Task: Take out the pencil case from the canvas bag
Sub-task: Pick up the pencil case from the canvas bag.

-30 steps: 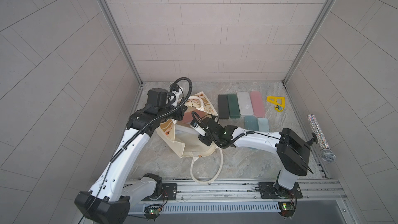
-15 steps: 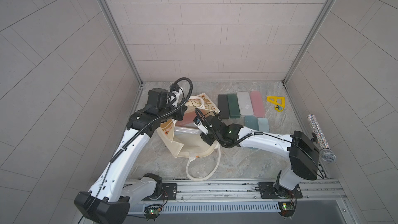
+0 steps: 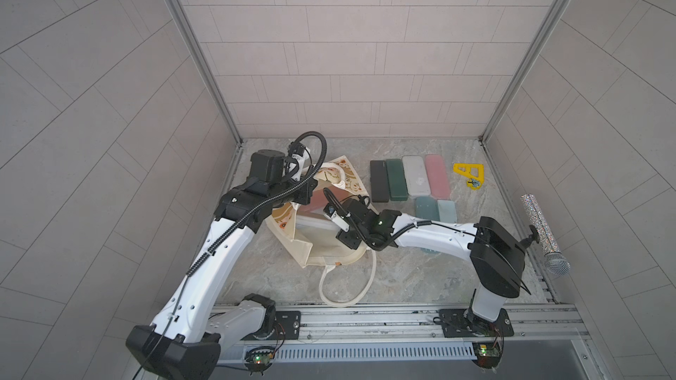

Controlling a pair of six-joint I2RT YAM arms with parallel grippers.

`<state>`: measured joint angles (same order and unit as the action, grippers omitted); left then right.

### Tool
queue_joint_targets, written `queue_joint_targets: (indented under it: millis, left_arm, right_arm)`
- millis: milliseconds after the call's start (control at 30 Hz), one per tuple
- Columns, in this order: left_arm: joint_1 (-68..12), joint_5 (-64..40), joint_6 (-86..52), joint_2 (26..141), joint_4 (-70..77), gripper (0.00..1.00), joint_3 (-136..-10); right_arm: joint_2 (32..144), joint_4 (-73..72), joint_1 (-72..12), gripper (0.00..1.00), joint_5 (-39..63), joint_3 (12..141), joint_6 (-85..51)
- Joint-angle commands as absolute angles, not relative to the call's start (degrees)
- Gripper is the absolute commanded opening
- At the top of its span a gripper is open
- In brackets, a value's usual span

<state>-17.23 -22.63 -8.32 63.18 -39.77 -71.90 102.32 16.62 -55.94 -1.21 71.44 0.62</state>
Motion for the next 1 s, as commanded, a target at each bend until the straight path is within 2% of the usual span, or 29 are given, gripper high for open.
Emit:
queue_joint_targets:
  millis: [0,333,600,800,967]
  left_arm:
    - [-17.1,-23.7,-9.3,61.6,-37.8,0.00,-74.1]
    - [-17.2,-24.0,-9.3,61.6,-37.7,0.00,-74.3]
    - [-17.2,-23.7,-9.1,61.6,-37.9,0.00,-74.4]
    - [-17.1,-22.8,-9.0,61.9,-38.0,0.00,-74.4]
    - [-17.1,-18.0,-9.3,62.0,-39.0,0.00,-74.8]
  right_arm:
    - [103.6,13.2,-56.2,0.61,-3.1,72.8,4.3]
    - [106.6,7.1,-56.7,0.56,-3.2,72.6,7.8]
    - [106.3,6.7,-56.8,0.43,-2.2,72.4,7.4]
    - [104.3,7.2,-56.8,0.38,-1.6,72.0,6.0]
    - [100.5,9.5,-56.8,0.33,-1.9,70.7,3.0]
